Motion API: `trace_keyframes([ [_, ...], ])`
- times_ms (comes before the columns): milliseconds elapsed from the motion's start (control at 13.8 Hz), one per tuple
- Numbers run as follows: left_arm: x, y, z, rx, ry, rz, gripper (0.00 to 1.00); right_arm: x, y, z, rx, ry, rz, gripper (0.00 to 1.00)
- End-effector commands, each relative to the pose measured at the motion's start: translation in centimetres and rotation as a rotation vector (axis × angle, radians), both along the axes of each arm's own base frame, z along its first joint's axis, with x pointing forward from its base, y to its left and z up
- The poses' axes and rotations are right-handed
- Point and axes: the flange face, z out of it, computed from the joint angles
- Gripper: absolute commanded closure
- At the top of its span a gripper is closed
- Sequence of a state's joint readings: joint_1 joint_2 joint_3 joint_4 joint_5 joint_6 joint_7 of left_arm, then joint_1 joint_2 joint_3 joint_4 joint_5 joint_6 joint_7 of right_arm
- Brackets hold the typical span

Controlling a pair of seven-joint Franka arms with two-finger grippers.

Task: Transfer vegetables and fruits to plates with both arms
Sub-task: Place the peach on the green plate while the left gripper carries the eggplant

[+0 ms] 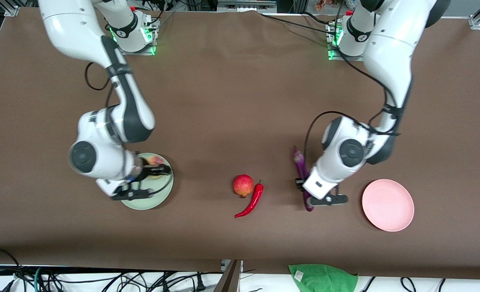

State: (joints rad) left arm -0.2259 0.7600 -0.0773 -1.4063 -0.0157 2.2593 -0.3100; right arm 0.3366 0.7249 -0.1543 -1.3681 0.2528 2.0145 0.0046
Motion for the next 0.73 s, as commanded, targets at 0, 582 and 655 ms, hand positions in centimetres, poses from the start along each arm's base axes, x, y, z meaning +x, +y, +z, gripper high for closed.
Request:
trace_keyframes([
  [0, 1.4, 8.2, 1.4, 0.025, 0.009, -0.136, 1.0, -0.2, -4.3, -4.7, -0.026, -0.054, 0.102, 0.14],
  [582, 2.5, 22.3, -1.5, 0.091, 0.001, -0.315, 1.0, -1.4, 7.9, 2.3, 0.033, 0.004, -0.14, 0.0],
  [655, 2.5, 23.2, -2.1, 0.099, -0.012, -0.306, 1.0, -2.0, 11.4, 1.8, 0.041, -0.015, -0.181, 0.0],
])
